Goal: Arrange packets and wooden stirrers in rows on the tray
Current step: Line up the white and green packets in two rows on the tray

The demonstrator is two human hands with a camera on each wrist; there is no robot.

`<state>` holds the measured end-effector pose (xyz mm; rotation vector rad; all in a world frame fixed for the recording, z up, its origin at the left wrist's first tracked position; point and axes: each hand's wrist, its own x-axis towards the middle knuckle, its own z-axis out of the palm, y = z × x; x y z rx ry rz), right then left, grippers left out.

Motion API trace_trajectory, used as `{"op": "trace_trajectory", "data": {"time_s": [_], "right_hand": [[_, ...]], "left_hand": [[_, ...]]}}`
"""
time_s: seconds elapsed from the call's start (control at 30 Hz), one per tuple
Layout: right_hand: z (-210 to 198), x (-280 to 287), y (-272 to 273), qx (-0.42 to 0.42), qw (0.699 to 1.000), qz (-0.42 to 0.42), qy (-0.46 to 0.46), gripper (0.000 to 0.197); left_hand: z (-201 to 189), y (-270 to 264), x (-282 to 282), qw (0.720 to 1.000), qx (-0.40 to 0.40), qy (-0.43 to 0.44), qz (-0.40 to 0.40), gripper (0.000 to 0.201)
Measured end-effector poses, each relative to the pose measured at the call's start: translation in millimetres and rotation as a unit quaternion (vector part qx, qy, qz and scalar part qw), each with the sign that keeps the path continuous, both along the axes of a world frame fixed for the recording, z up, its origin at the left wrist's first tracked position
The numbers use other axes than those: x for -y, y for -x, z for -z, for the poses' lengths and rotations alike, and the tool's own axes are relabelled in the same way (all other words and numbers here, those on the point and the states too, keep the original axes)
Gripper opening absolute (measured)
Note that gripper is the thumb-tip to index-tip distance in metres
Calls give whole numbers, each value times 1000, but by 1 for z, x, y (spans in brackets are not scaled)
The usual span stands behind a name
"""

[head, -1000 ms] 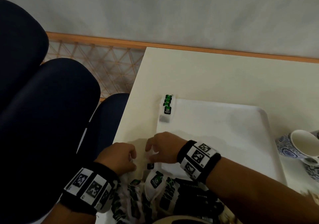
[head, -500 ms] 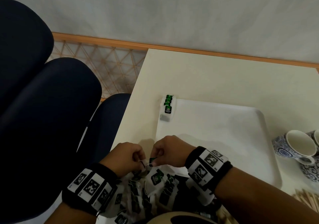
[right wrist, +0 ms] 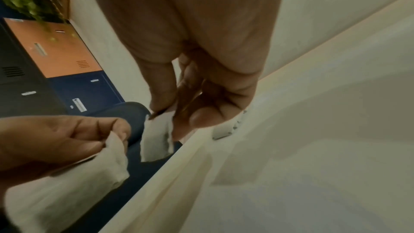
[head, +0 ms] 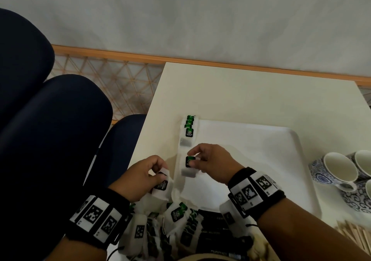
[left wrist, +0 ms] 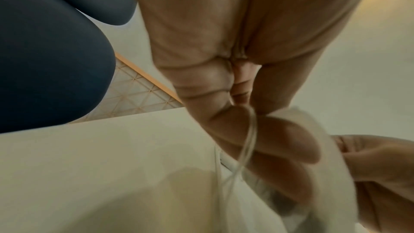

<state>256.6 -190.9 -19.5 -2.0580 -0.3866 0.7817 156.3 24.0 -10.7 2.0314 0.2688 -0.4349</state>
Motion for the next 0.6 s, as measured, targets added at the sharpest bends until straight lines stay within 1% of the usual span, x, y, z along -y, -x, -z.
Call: {"op": "trace_trajectory", "data": {"time_s": [0.07,0.17,0.27,0.43,0.5,0.6], "right_hand": [[4,-2,-11,41,998,52,26,9],[10,-5,-27,78,992,79,59,5],[17,-13,-39,72,993,58,74,4],[21,-27,-47,54,995,31,76,11],[25,-31,-50,61,993,35,93,16],[30,-36,-54,64,989,73,111,19]], "left_hand": [[-1,-3,1,1000,-4,8,-14,18],[-2,-7,5,1000,-2,9,-30,21],[-2,-12,6,999,5,4,-45,20],[1,-17,1,998,13,-24,-62,19],[3,-17,0,998,14,-30,-61,19],[4,-18,0,997,13,-29,-64,19]]}}
